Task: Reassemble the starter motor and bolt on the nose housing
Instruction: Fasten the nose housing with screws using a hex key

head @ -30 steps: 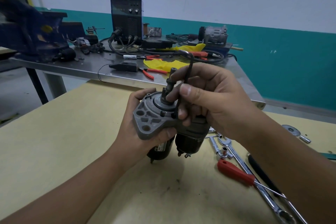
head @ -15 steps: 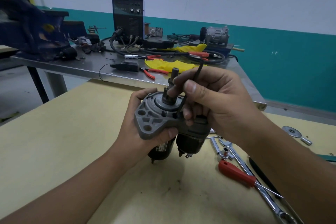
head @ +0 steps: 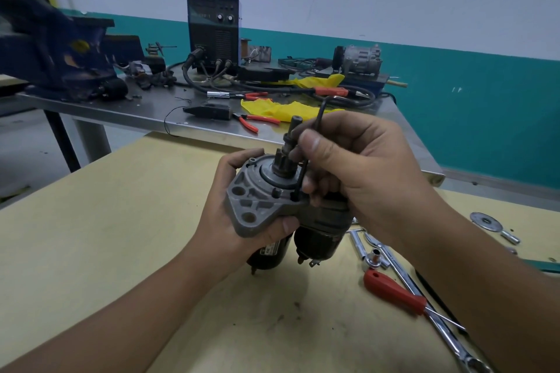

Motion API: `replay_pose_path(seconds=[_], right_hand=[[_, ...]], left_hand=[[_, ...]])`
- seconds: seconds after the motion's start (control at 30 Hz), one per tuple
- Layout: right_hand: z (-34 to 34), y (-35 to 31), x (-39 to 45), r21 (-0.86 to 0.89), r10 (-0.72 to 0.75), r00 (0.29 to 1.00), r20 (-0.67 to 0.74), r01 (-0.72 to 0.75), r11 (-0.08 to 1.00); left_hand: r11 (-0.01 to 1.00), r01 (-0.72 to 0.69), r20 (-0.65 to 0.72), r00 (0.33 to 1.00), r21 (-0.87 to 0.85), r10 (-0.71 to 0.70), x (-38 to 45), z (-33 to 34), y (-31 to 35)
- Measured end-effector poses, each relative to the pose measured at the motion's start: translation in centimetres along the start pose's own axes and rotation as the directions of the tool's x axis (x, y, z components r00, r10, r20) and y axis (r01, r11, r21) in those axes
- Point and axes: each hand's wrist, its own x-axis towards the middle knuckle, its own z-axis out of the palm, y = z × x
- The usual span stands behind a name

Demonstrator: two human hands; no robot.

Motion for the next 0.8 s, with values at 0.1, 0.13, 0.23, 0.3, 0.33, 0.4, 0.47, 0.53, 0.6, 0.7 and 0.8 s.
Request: replay_pose_path(seconds=[0.1,0.13,0.23,0.3,0.33,0.4,0.47,0.53,0.6,0.7,0.8], right_hand=[[0.05,-0.22,0.02,0.017,0.007,1.000,0.022,-0.007,1.000],[0.03,-0.21,0.01,-0.004,-0.004,1.000,0.011,0.004,1.000],[0.08,0.03,-0.11,-0.043,-0.048,0.998,-0.051,0.045,0.998],[0.27,0.20,-0.16,-0.040,-0.064,0.995,-0.077,0.061,0.997],[0.31,0.27,-0.17,-0.038,-0.068,0.995,-0.078,0.065,0.997],[0.31,0.21,-0.13,-0.019,-0.071,0.995,-0.072,0.070,0.997],[0.28,0.17,-0.13,0.011,-0.089,0.994,-0.060,0.090,0.996],[0.40,0.19,-0.21,-0.010,-0.135,0.988,-0.070,0.135,0.991],[0.63,0.24,-0.36,-0.080,-0.225,0.971,-0.078,0.219,0.972],[0.75,0.24,-0.50,-0.133,-0.288,0.957,-0.040,0.281,0.950],[0.67,-0.04,-0.53,-0.105,-0.286,0.958,-0.008,0.283,0.953]], left_hand=[[1.000,0.001,-0.014,1.000,0.004,-0.001,0.00,-0.12,-0.12],[1.000,0.002,-0.015,1.000,0.002,-0.002,0.01,-0.17,-0.16],[1.000,0.003,-0.006,1.000,-0.003,-0.003,0.06,-0.15,-0.21],[1.000,0.002,-0.002,1.000,-0.003,-0.002,0.08,-0.09,-0.18],[1.000,0.001,-0.001,1.000,-0.002,-0.001,0.07,-0.08,-0.19],[1.000,0.000,0.000,1.000,-0.002,0.000,0.07,-0.06,-0.26],[1.000,0.000,-0.004,1.000,0.003,0.000,0.10,-0.07,-0.31],[1.000,-0.001,-0.008,1.000,0.007,0.001,0.11,-0.13,-0.33],[1.000,-0.005,-0.011,1.000,0.013,0.005,0.09,-0.19,-0.39],[1.000,-0.014,-0.022,1.000,0.022,0.015,0.11,-0.18,-0.42],[0.999,-0.024,-0.008,1.000,0.022,0.025,0.18,-0.05,-0.36]])
